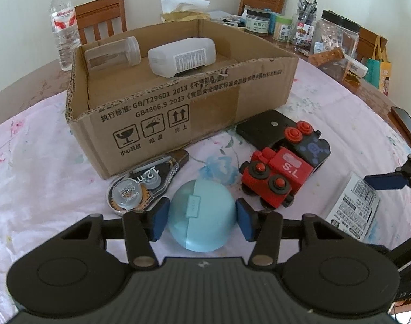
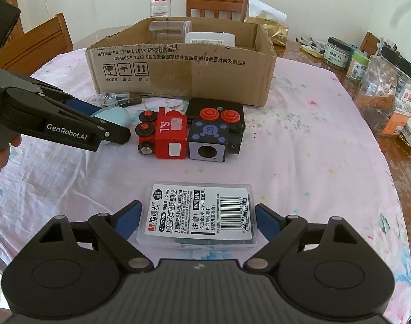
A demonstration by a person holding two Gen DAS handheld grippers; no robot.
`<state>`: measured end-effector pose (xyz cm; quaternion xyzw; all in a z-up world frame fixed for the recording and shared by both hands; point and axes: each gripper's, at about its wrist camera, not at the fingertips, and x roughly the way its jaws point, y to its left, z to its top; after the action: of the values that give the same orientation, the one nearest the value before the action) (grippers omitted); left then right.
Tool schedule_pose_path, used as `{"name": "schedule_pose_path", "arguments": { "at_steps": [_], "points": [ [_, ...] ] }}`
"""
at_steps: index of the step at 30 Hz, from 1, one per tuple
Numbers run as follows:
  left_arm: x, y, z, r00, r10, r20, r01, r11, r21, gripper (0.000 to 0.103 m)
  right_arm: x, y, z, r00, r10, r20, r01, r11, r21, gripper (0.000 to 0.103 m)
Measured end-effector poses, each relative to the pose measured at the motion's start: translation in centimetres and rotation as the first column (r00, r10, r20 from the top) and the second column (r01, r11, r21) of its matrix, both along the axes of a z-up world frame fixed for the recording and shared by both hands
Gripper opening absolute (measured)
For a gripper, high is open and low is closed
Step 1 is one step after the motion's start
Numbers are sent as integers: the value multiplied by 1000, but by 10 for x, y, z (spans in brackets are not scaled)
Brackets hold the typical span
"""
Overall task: Organize rigid objects
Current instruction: 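Close the left tool on the light blue round case and lift it, then carry the blue case and battery package into the cardboard box and release both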
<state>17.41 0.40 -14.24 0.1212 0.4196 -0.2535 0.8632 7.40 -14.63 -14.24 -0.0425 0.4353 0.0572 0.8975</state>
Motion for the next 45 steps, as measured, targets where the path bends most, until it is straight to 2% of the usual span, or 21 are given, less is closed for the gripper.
{"name": "schedule_pose_path", "arguments": {
  "at_steps": [8, 15, 22, 29, 34, 39, 45],
  "points": [
    [3, -1, 0, 999, -40, -1, 40, 999, 11, 54, -1, -2, 0, 1000, -6, -6, 6, 1000, -9, 92],
    [-1, 1, 2, 999, -41, -19, 41, 999, 17, 52, 0, -2, 4, 1000, -8, -1, 8, 1000, -12, 92],
    [-2, 7, 8, 998, -61, -26, 62, 998, 30, 52, 2, -4, 19, 1000, 15, 17, -15, 999, -39, 92],
    [-4, 12, 28, 997, -74, -32, 75, 997, 33, 52, 11, -12, 42, 998, 55, 31, -53, 997, -64, 92],
    [-4, 14, 57, 998, -55, -31, 56, 998, 5, 52, 30, -21, 66, 992, 114, 46, -112, 992, -54, 92],
    [4, 13, 83, 1000, -21, -5, 21, 999, -32, 52, 60, -27, 93, 981, 169, 97, -165, 985, -45, 92],
    [19, 14, 102, 998, 45, 33, -44, 998, -46, 52, 112, -32, 107, 967, 219, 129, -216, 976, -34, 92]
  ]
}}
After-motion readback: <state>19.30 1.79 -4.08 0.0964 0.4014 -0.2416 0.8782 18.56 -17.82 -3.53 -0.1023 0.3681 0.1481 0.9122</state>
